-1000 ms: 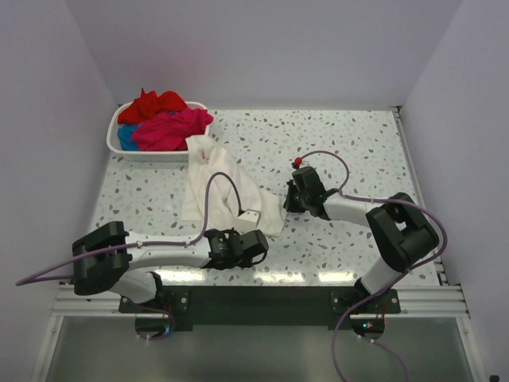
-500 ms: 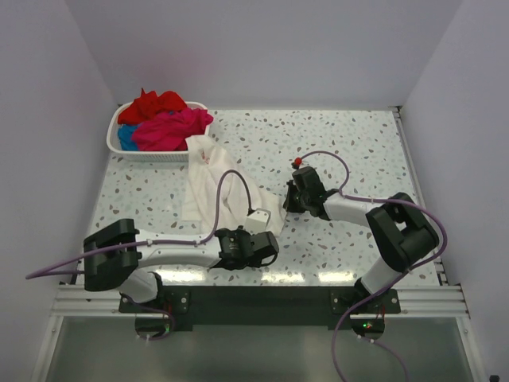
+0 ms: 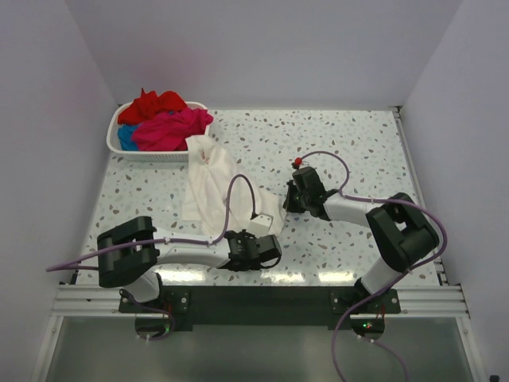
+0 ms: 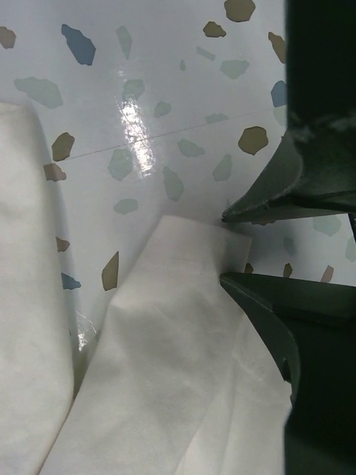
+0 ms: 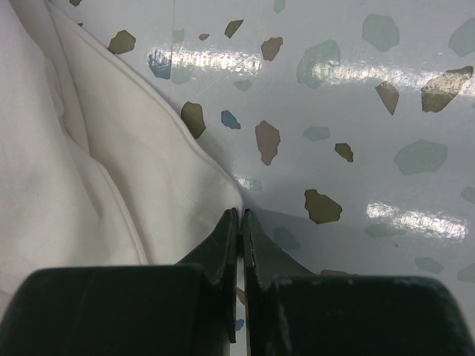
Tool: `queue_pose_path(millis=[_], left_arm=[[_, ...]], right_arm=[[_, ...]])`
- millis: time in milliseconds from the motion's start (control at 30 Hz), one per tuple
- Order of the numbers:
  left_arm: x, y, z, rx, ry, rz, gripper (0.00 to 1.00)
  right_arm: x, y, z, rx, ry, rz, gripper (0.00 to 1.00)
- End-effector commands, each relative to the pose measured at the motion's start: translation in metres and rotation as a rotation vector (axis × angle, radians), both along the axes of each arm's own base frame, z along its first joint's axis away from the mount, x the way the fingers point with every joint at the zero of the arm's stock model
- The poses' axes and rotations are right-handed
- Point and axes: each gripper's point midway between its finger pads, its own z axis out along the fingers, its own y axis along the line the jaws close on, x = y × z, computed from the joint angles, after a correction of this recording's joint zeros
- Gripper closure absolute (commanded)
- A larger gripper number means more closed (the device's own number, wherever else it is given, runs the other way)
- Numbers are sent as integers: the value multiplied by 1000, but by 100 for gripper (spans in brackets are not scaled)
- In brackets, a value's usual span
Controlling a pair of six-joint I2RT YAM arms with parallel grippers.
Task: Fold and stack the t-shirts
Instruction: Flatten the tshirt out
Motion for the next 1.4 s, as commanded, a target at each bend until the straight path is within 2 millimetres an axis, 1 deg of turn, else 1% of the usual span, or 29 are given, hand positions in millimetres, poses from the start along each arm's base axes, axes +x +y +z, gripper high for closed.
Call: queue_pose_path(millis=[0,67,233,300,467,500,567,600,633,667,700,733,767,800,833,867,900,933,967,1033,1067,1100,1133,1167,1200,1233,1267,1300,1367], left_arm=[[3,-1,-1,-5,-23,-4,64],[3,0,-1,-2,-28,-3,68],[3,0,-2,2,-25,-7,86],[4,-1,1,-4,-32,-6,99],[10,4,16,-17,-74,3,100],[10,2,23,-32,-82,1,100],[14,10,33,-12,-104,15,100],[18,8,50,-34,-132,26,100],[25,21,59,3,-168,52,100],[30,27,70,4,-192,65,100],[38,30,90,-29,-225,86,100],[52,46,101,-14,-258,136,100],[61,55,111,-7,-282,142,100],[79,74,128,-35,-311,210,100],[90,83,139,-50,-343,236,100],[100,93,151,-39,-374,240,100],[113,113,170,-60,-415,306,100],[121,126,184,-33,-459,324,100],[128,135,210,-62,-509,359,100],[142,167,241,-17,-587,436,100],[147,177,269,-35,-639,478,100],[151,197,288,-29,-679,540,100],[153,211,306,1,-723,568,100],[152,222,337,-34,-781,606,100],[151,239,354,-21,-821,661,100],[151,247,371,-18,-861,669,100],[146,256,396,-45,-910,693,100],[143,262,407,-43,-936,710,100],[136,275,433,-39,-994,737,100]], right_arm=[[-6,0,3,13,0,1,100],[-6,0,2,14,2,1,100],[-7,0,1,13,5,2,100],[-7,-1,1,12,7,0,100],[-9,-1,5,16,5,4,100],[-8,-1,6,16,4,3,100],[-6,-4,13,7,-9,-5,100],[-8,-7,17,-10,-9,-6,100],[-10,-15,18,-41,-6,-21,100],[-7,-19,33,-39,-40,-33,100],[-4,-23,42,-52,-64,-40,100],[-5,-33,48,-82,-74,-61,100],[-2,-41,59,-87,-102,-85,100],[2,-47,82,-79,-158,-96,100],[0,-55,91,-91,-168,-108,100],[5,-69,101,-107,-192,-139,100],[7,-76,126,-87,-245,-157,100],[7,-91,133,-103,-247,-189,100],[12,-100,152,-112,-284,-209,100],[9,-125,178,-139,-323,-265,100],[10,-138,191,-172,-351,-309,100],[13,-147,218,-188,-403,-327,100],[10,-158,229,-213,-412,-352,100],[12,-166,256,-225,-463,-373,100],[12,-176,270,-248,-483,-405,100],[9,-187,279,-272,-483,-431,100],[8,-194,290,-291,-498,-445,100],[8,-201,315,-292,-544,-478,100],[2,-216,335,-327,-568,-513,100]])
